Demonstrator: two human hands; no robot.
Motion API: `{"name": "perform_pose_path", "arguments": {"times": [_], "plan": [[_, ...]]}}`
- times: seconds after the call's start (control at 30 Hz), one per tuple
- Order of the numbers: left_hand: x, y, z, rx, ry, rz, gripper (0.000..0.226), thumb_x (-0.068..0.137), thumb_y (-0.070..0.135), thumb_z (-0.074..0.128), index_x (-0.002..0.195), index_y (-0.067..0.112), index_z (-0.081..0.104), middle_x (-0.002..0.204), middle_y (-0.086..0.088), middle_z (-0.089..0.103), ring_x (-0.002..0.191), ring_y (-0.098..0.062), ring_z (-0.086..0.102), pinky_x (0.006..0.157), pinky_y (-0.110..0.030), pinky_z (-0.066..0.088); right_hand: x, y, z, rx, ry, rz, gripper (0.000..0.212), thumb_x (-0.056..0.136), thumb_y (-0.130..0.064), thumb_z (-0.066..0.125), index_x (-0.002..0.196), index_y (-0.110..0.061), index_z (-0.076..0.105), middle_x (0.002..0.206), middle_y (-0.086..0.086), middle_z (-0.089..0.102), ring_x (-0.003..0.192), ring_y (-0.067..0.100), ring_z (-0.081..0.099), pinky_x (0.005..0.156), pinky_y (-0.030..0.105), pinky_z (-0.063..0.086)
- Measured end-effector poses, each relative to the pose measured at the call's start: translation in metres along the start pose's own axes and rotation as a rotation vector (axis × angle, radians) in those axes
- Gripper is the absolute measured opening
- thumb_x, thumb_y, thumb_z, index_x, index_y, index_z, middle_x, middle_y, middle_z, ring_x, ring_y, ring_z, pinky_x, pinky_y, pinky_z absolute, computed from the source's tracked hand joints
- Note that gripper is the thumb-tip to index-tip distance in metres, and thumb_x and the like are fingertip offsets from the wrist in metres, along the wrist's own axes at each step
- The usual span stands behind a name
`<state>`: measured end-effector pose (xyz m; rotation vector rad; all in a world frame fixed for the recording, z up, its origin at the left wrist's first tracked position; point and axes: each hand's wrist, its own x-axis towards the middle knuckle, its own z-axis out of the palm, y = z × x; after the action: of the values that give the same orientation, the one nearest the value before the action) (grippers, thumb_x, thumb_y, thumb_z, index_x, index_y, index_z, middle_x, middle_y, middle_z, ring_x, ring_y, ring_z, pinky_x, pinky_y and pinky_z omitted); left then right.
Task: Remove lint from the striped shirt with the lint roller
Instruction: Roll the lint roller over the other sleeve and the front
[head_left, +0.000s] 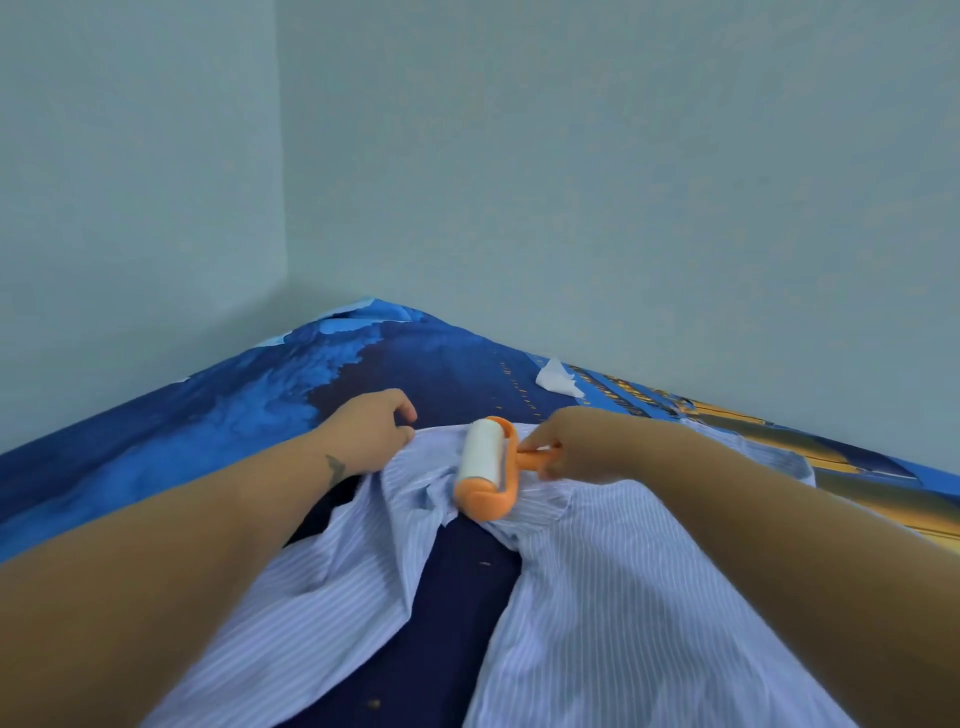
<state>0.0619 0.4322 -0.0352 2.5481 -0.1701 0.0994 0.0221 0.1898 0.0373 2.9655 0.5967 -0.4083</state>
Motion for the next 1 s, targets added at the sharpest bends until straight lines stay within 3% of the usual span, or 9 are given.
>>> {"name": "perform_pose_path", "arguments": {"times": [0.1,0.23,0.33,0.4,0.5,0.63,0.77,0.9,1.0], "plan": [[-0.015,0.003,-0.009,0.004,-0.025,-0.026,0.020,0.092,0.033,0.055,0.109,0.022,0.056,0.099,0.005,0.056,0.092,-0.015,0.054,0.076,-0.025,0.040,-0.024,0.027,-0.006,-0.051,-0.044,0.081,0.034,0.093,-0.028,0.057,0.126,-0.034,0.059,0.111,-0.006,0.056,0.095,0.014,0.052,0.084,0.031,0.041],[-0.038,0.009,-0.024,-0.015,-0.102,-0.102,0.032,0.096,0.043,0.044,0.088,0.014,0.054,0.080,0.000,0.062,0.066,-0.015,0.057,0.062,-0.025,0.045,-0.051,0.049,-0.013,-0.008,-0.028,0.170,0.024,0.091,-0.028,0.057,0.114,-0.035,0.061,0.088,-0.020,0.054,0.074,0.001,0.052,0.070,0.023,0.041],[-0.058,0.008,-0.033,-0.023,-0.195,-0.156,0.048,0.096,0.049,0.040,0.085,0.007,0.060,0.081,-0.005,0.066,0.071,-0.020,0.062,0.069,-0.027,0.052,-0.062,0.048,-0.018,0.047,0.017,0.199,0.010,0.089,-0.032,0.055,0.094,-0.039,0.060,0.082,-0.010,0.066,0.072,0.007,0.063,0.072,0.028,0.047],[-0.071,0.006,-0.038,-0.006,-0.222,-0.167,0.050,0.094,0.052,0.042,0.081,0.008,0.062,0.077,-0.004,0.064,0.068,-0.019,0.059,0.067,-0.026,0.053,-0.063,0.043,-0.019,0.073,0.051,0.213,0.008,0.089,-0.032,0.056,0.092,-0.038,0.060,0.075,-0.009,0.066,0.067,0.006,0.064,0.069,0.028,0.046],[-0.095,0.002,-0.047,0.019,-0.265,-0.162,0.051,0.089,0.057,0.046,0.064,0.013,0.044,0.063,-0.004,0.049,0.056,-0.020,0.043,0.059,-0.024,0.043,-0.061,0.033,-0.021,0.127,0.131,0.230,0.010,0.089,-0.026,0.058,0.095,-0.034,0.061,0.084,-0.002,0.066,0.065,0.012,0.065,0.077,0.032,0.049],[-0.121,-0.001,-0.053,0.254,-0.297,-0.109,0.045,0.086,0.052,0.049,0.071,0.011,0.043,0.073,-0.004,0.043,0.064,-0.020,0.038,0.059,-0.026,0.032,-0.058,0.028,-0.023,0.234,0.295,0.284,0.011,0.090,-0.022,0.055,0.081,-0.023,0.062,0.075,0.002,0.062,0.056,0.018,0.058,0.063,0.028,0.044],[-0.140,-0.009,-0.060,0.320,-0.347,-0.052,0.039,0.086,0.047,0.048,0.067,0.014,0.040,0.071,0.001,0.040,0.063,-0.016,0.036,0.058,-0.026,0.028,-0.056,0.019,-0.022,0.366,0.367,0.317,0.009,0.093,-0.018,0.054,0.094,-0.015,0.062,0.075,0.005,0.059,0.056,0.021,0.058,0.068,0.032,0.047],[-0.151,-0.018,-0.068,0.343,-0.373,-0.058,0.039,0.089,0.049,0.044,0.074,0.013,0.048,0.075,0.002,0.044,0.066,-0.014,0.038,0.058,-0.025,0.030,-0.055,-0.003,-0.020,0.556,0.339,0.309,0.012,0.091,-0.026,0.056,0.094,-0.016,0.062,0.080,0.007,0.060,0.061,0.019,0.057,0.054,0.026,0.042],[-0.156,-0.027,-0.076,0.354,-0.360,-0.082,0.033,0.094,0.042,0.042,0.090,0.013,0.056,0.085,0.003,0.051,0.074,-0.013,0.044,0.060,-0.022,0.034,-0.052,-0.028,-0.019,0.636,0.278,0.257,0.011,0.086,-0.025,0.064,0.094,-0.017,0.063,0.082,0.006,0.060,0.065,0.018,0.058,0.054,0.028,0.046]]}}
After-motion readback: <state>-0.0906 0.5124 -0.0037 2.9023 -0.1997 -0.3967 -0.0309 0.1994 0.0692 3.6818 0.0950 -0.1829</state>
